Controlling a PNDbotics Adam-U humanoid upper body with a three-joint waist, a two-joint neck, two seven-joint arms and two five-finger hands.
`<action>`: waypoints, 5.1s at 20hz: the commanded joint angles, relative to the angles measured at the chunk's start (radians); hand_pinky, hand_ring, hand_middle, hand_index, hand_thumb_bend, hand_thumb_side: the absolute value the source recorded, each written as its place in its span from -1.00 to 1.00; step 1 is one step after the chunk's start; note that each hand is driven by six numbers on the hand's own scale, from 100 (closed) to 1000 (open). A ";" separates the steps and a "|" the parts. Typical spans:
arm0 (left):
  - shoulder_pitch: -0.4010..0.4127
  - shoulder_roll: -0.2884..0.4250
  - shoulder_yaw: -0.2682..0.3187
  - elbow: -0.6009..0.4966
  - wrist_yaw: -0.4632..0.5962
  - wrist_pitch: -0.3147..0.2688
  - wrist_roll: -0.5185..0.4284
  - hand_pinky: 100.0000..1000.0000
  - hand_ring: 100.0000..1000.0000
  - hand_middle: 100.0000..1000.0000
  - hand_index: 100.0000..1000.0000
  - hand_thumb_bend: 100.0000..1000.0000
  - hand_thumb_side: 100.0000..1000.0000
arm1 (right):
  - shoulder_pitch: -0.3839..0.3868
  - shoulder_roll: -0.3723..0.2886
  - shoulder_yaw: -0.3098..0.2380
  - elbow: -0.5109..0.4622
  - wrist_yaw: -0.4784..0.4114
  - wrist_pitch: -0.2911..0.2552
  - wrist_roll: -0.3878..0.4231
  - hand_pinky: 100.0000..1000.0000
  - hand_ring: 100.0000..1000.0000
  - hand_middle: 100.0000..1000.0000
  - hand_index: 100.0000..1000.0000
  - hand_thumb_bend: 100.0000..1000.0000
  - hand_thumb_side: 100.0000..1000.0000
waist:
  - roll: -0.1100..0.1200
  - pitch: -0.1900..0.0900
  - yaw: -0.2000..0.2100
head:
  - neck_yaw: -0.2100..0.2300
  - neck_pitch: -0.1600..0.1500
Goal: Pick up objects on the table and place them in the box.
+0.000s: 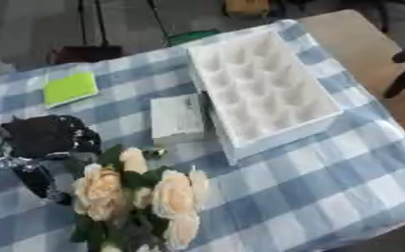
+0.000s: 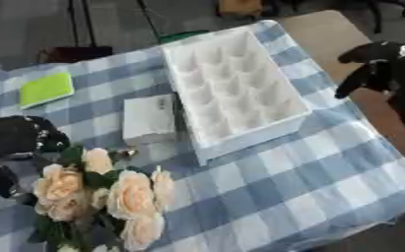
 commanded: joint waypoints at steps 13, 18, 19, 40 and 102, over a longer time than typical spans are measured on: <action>-0.020 0.005 0.025 0.059 0.083 0.047 0.107 0.12 -0.24 -0.25 -0.04 -0.92 -0.66 | -0.014 -0.011 -0.004 -0.016 0.000 -0.001 0.002 0.06 0.07 0.42 0.50 -1.00 0.48 | -0.003 -0.010 -0.009 | -0.001 -0.006; -0.012 0.035 0.066 -0.029 0.246 0.057 -0.109 0.10 -0.25 -0.25 -0.04 -0.98 -0.66 | -0.014 -0.012 -0.004 -0.015 -0.001 -0.002 0.000 0.06 0.07 0.42 0.50 -1.00 0.48 | -0.003 -0.011 -0.009 | -0.004 -0.007; -0.011 0.038 0.070 -0.043 0.271 0.065 -0.136 0.10 -0.25 -0.25 -0.04 -0.98 -0.66 | -0.014 -0.012 -0.004 -0.015 -0.001 -0.002 0.000 0.06 0.07 0.42 0.50 -1.00 0.48 | -0.002 -0.011 -0.009 | -0.004 -0.007; -0.247 -0.016 0.039 -0.045 0.644 0.302 -0.178 -0.33 -0.52 -0.40 0.10 -1.00 0.04 | -0.026 -0.014 0.013 -0.012 -0.013 0.007 0.014 0.06 0.07 0.42 0.51 -1.00 0.49 | 0.013 -0.029 -0.064 | -0.001 -0.020; -0.414 -0.200 -0.032 0.192 0.448 0.254 0.247 0.58 0.69 0.72 0.82 -0.30 0.79 | -0.081 0.024 0.040 -0.015 -0.033 0.047 0.058 0.06 0.06 0.42 0.50 -1.00 0.51 | 0.050 -0.014 -0.201 | 0.065 -0.069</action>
